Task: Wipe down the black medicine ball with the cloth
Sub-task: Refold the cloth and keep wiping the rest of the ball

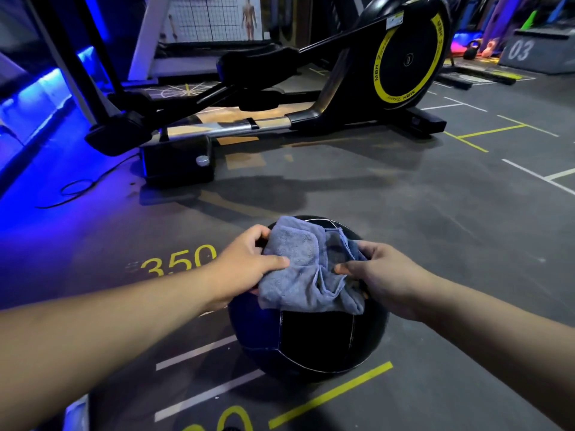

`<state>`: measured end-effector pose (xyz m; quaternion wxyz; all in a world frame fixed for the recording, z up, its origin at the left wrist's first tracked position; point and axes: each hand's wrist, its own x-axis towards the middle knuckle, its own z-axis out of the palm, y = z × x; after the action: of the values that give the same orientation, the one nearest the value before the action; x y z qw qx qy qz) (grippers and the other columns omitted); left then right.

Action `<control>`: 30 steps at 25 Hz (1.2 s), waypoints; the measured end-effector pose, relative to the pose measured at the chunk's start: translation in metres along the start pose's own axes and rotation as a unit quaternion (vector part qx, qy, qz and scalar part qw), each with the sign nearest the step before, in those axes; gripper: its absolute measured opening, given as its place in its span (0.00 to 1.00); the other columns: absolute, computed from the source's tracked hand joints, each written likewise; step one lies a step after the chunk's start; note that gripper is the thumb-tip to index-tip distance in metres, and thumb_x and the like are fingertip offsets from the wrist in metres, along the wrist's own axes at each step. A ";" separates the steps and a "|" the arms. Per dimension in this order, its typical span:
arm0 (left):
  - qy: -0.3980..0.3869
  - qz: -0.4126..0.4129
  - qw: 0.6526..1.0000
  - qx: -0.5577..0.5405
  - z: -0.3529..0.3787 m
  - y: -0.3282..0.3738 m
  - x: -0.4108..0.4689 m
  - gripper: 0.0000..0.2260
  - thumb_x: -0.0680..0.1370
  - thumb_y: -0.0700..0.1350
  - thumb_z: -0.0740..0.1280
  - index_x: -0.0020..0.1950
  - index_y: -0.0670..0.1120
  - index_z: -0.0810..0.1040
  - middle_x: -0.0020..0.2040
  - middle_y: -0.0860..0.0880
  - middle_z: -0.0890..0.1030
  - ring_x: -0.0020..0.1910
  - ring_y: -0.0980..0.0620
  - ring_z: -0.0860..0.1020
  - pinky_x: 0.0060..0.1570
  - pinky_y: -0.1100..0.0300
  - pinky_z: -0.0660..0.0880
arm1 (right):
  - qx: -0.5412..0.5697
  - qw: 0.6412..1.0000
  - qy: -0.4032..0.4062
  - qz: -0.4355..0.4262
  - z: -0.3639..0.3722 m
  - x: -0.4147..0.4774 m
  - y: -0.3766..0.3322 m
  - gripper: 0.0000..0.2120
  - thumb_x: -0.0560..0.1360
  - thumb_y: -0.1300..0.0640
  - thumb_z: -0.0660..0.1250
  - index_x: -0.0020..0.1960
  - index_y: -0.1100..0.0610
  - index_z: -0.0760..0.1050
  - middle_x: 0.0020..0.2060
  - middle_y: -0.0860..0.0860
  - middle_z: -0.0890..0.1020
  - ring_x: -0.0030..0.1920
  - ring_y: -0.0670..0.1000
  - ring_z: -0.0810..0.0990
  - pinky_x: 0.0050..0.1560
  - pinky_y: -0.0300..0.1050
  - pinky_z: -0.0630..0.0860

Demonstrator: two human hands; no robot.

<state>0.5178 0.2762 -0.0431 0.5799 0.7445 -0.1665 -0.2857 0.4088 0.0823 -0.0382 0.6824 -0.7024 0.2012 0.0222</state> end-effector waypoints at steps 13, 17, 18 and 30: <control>-0.018 0.232 0.720 0.654 -0.015 -0.019 0.023 0.44 0.64 0.74 0.63 0.74 0.52 0.60 0.70 0.52 0.63 0.65 0.49 0.68 0.60 0.45 0.71 | -0.455 0.811 0.122 -0.347 -0.019 0.016 -0.020 0.16 0.62 0.56 0.68 0.50 0.50 0.80 0.42 0.47 0.81 0.42 0.48 0.80 0.44 0.42 0.77; -0.027 0.248 0.704 0.666 -0.020 -0.024 0.024 0.45 0.64 0.75 0.60 0.74 0.51 0.60 0.70 0.51 0.63 0.65 0.48 0.67 0.59 0.45 0.70 | -0.553 0.769 0.013 -0.321 -0.014 0.026 0.005 0.21 0.62 0.43 0.72 0.54 0.47 0.77 0.48 0.46 0.74 0.47 0.49 0.77 0.46 0.44 0.76; -0.027 0.247 0.703 0.666 -0.021 -0.026 0.024 0.45 0.64 0.75 0.60 0.74 0.51 0.60 0.70 0.51 0.63 0.66 0.48 0.67 0.59 0.46 0.70 | -0.537 0.783 -0.003 -0.314 -0.017 0.026 0.004 0.26 0.62 0.36 0.71 0.56 0.47 0.77 0.50 0.46 0.73 0.51 0.48 0.75 0.52 0.43 0.74; -0.018 0.265 0.671 0.692 -0.020 -0.031 0.024 0.43 0.65 0.73 0.57 0.73 0.48 0.60 0.70 0.48 0.64 0.64 0.46 0.68 0.57 0.46 0.70 | -0.485 0.806 0.032 -0.340 -0.018 0.028 0.033 0.26 0.69 0.44 0.69 0.67 0.48 0.74 0.71 0.56 0.69 0.72 0.52 0.68 0.67 0.49 0.71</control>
<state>0.5464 0.2864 -0.0747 -0.0532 0.8518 -0.5173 0.0634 0.4200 0.0585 -0.0772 0.2104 -0.9655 -0.0654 -0.1389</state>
